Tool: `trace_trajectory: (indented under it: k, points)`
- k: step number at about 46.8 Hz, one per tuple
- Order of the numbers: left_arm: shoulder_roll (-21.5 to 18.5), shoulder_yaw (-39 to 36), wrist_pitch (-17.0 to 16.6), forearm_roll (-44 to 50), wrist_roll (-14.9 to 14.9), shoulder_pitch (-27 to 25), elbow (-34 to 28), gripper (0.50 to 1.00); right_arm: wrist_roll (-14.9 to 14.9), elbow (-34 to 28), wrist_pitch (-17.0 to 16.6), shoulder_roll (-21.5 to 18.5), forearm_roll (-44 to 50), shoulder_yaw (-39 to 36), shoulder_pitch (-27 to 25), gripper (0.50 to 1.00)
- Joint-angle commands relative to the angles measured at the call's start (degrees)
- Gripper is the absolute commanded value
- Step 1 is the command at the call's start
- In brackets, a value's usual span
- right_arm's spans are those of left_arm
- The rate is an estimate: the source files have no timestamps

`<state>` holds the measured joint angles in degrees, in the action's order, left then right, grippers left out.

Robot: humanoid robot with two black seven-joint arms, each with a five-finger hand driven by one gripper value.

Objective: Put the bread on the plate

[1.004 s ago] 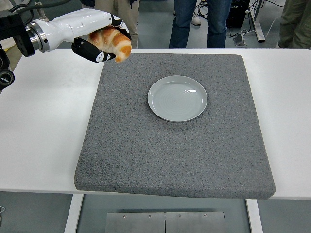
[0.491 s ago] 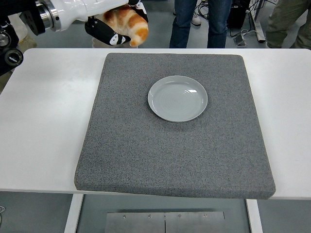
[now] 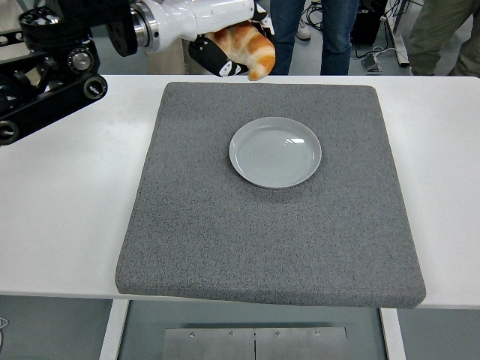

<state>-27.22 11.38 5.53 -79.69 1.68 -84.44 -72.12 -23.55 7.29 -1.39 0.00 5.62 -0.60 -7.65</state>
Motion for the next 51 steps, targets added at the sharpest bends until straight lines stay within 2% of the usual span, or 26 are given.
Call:
trace_trajectory:
  k: [1,21,31,42,51]
  points:
    - [2.8,-0.3,-0.3,0.0,0.0,0.2,2.4,0.5,0.0,0.0,0.0,0.0,0.0,0.0,0.0,1.0]
    - [15.1,-2.6,-1.1,0.0,0.7,-0.2,14.5,0.5,0.0,0.0,0.1,0.0,0.0,0.0,0.0,1.0]
    - [19.8,-3.6,-1.8,0.0,0.7,-0.7,16.7,0.5,0.0,0.0,0.0,0.0,0.0,0.0,0.0,1.0]
    - [21.3,-5.3,-2.2,0.0,0.9,-0.1,19.4,0.5,0.0,0.0,0.0,0.0,0.0,0.0,0.0,1.0]
    - [22.4,-10.1,-5.6,0.6,1.6,0.4,21.1,0.5,0.0,0.0,0.0,0.0,0.0,0.0,0.0,1.0]
